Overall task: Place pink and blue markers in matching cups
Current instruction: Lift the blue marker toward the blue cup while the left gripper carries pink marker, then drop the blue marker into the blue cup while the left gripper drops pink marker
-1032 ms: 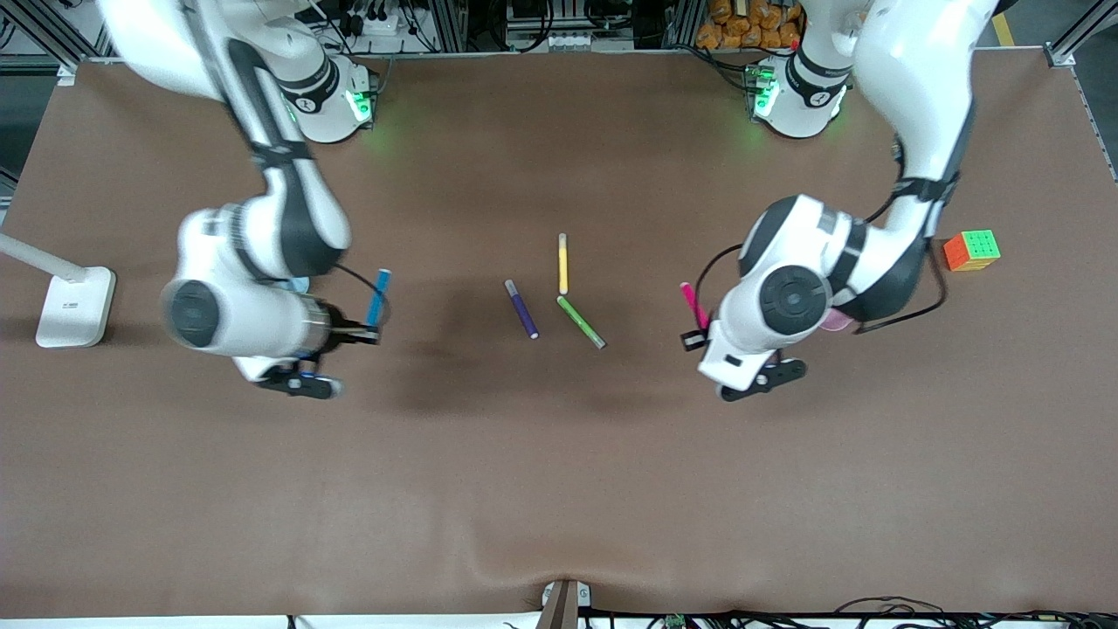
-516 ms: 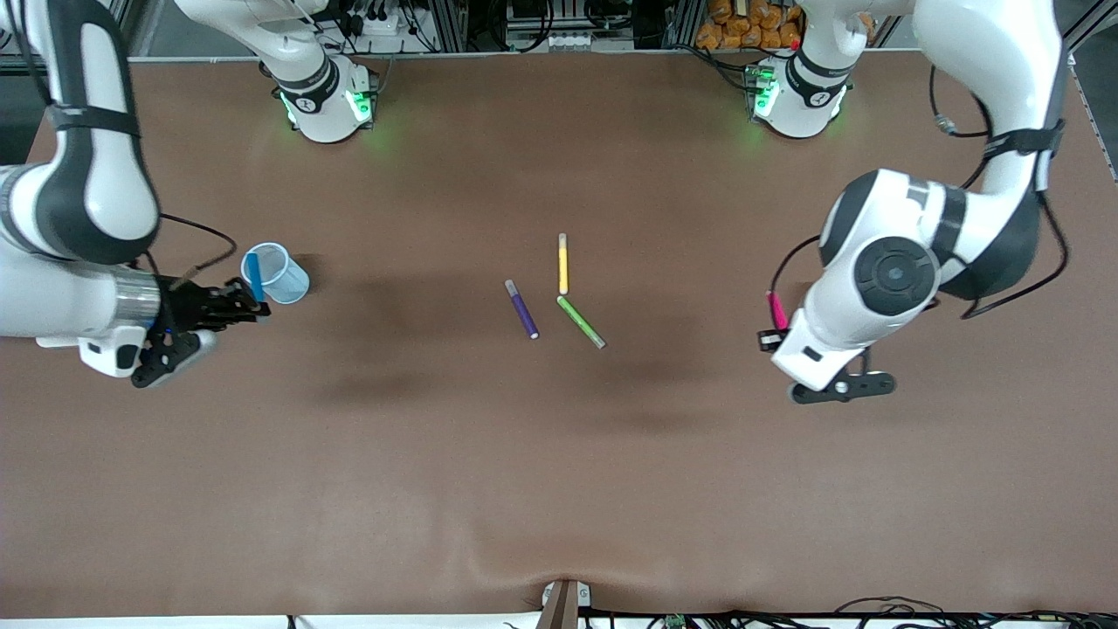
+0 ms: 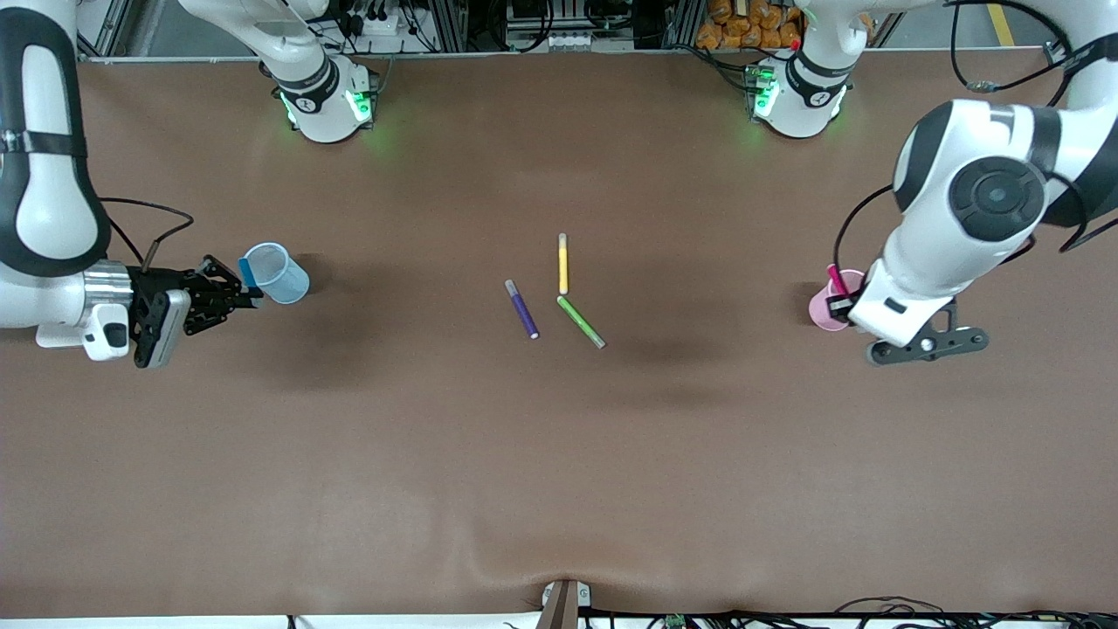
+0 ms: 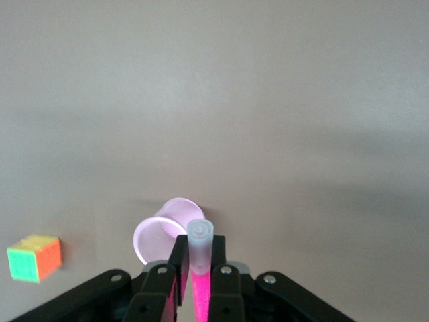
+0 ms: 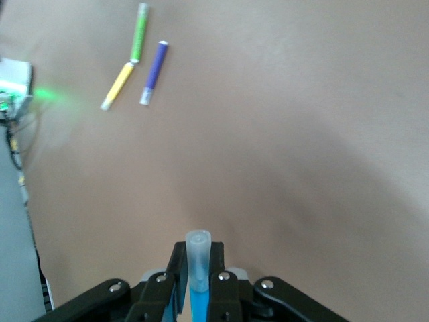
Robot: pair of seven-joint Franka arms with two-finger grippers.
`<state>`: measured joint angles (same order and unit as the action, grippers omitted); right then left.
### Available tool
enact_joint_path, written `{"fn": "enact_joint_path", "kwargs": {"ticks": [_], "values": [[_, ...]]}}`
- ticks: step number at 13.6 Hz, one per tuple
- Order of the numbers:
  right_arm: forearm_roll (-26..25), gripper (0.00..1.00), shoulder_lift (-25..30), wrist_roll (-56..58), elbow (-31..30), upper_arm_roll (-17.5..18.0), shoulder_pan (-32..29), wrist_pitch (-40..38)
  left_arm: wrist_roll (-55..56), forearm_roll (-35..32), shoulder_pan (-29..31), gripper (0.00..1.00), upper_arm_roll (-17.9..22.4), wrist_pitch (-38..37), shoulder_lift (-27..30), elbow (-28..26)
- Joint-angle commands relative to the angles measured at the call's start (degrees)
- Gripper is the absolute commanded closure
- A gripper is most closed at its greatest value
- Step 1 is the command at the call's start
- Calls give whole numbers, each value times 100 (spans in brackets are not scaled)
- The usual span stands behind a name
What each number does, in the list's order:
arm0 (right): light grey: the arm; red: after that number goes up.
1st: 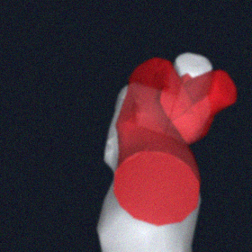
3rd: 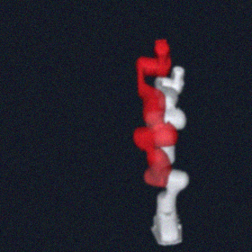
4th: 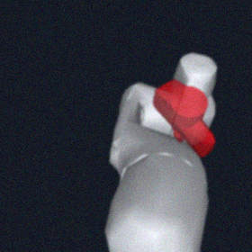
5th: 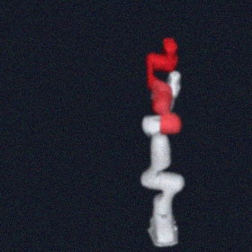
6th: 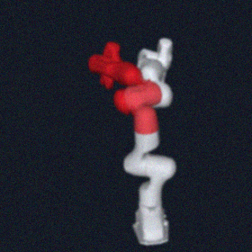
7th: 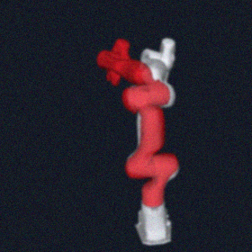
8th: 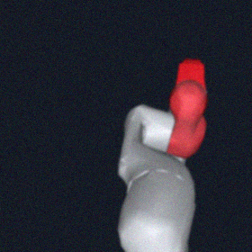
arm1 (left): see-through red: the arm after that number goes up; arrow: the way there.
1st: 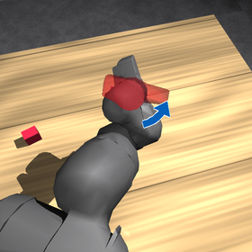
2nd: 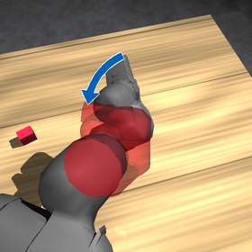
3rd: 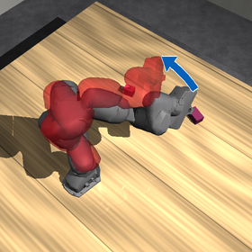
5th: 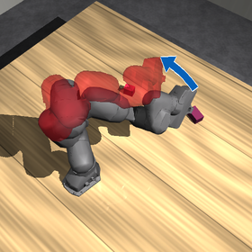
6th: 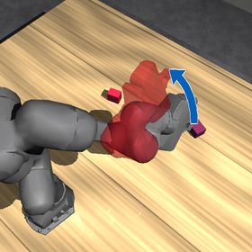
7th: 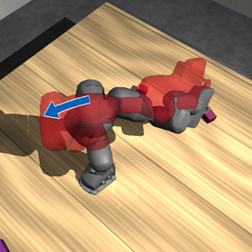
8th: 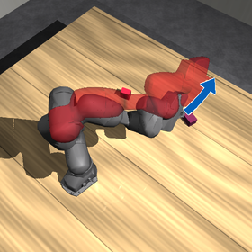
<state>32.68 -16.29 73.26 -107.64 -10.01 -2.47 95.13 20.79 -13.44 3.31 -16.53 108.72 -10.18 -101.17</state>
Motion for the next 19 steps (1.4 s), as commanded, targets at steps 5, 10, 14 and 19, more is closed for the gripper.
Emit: {"fn": "enact_joint_path", "kwargs": {"ticks": [5,10,14,19], "values": [[599,100,197,1839,-793,104,-517,23,-899,-106,888,100,-61,2685,1114,-2686],[661,100,13,2656,-968,113,-781,23,-1288,-97,1145,100,-61,3779,834,-3137],[828,100,-208,2957,-1126,104,-904,6,-1288,-88,1137,100,-61,3858,745,-3163],[828,36,-243,2887,-1110,96,-957,-170,-1288,-36,1137,100,-70,3867,605,-3251]]}}
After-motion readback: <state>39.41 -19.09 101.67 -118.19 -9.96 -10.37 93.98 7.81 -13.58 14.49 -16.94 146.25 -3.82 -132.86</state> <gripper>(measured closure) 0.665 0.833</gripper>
